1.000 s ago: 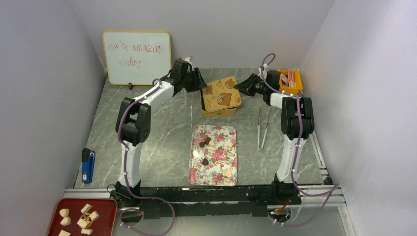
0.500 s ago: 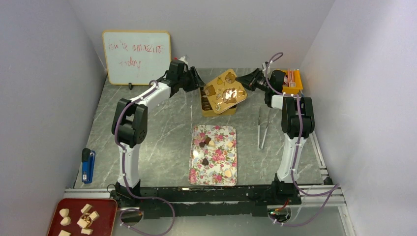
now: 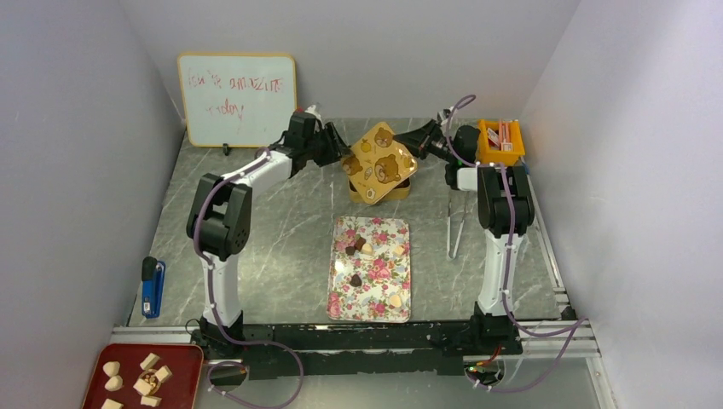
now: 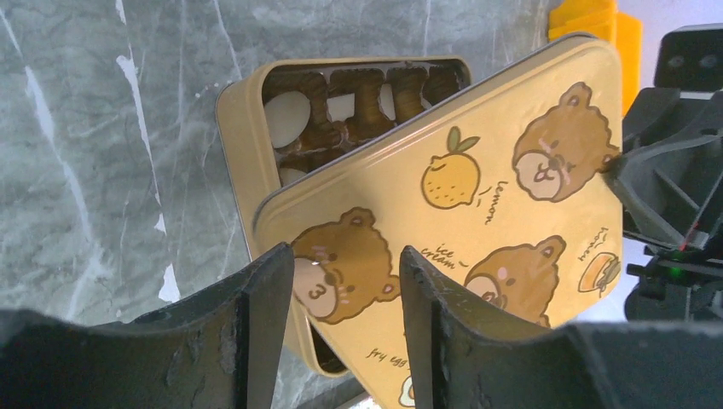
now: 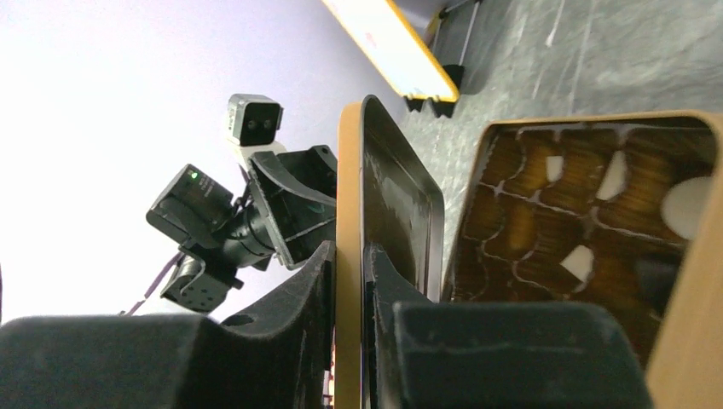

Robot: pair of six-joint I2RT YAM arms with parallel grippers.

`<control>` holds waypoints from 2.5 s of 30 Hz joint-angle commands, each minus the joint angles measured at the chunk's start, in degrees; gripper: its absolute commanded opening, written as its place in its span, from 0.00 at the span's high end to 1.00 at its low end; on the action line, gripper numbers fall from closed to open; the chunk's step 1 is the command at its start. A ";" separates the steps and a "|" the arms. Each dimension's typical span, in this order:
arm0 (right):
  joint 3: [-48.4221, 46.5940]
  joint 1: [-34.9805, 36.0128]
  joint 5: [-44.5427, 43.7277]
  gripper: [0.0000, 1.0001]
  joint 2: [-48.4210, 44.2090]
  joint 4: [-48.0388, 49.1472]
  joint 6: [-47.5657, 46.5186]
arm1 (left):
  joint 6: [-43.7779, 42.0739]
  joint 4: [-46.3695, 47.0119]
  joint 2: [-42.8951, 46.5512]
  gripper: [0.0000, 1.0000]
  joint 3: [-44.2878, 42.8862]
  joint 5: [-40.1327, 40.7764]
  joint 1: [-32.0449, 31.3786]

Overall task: Pack the chocolate
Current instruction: Pick up the box lid from the packing box.

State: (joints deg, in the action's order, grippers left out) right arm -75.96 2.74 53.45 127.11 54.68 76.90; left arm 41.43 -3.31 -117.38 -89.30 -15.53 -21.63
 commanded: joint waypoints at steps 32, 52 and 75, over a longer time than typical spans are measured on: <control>-3.75 7.38 -14.17 1.00 -0.25 0.49 0.45 | 7.57 19.00 8.85 0.51 18.70 0.42 2.14; -1.45 7.00 -21.90 1.00 2.13 6.31 4.00 | 8.34 21.61 4.92 0.53 18.89 1.23 2.12; 9.96 5.42 -26.16 1.00 -3.04 13.30 3.96 | 10.56 24.51 1.89 0.65 18.00 4.12 1.94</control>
State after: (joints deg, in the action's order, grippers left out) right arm -66.96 9.06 28.51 128.62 63.31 82.54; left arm 50.92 18.65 -116.05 -69.89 -13.39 -19.57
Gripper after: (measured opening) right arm 0.163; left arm 0.372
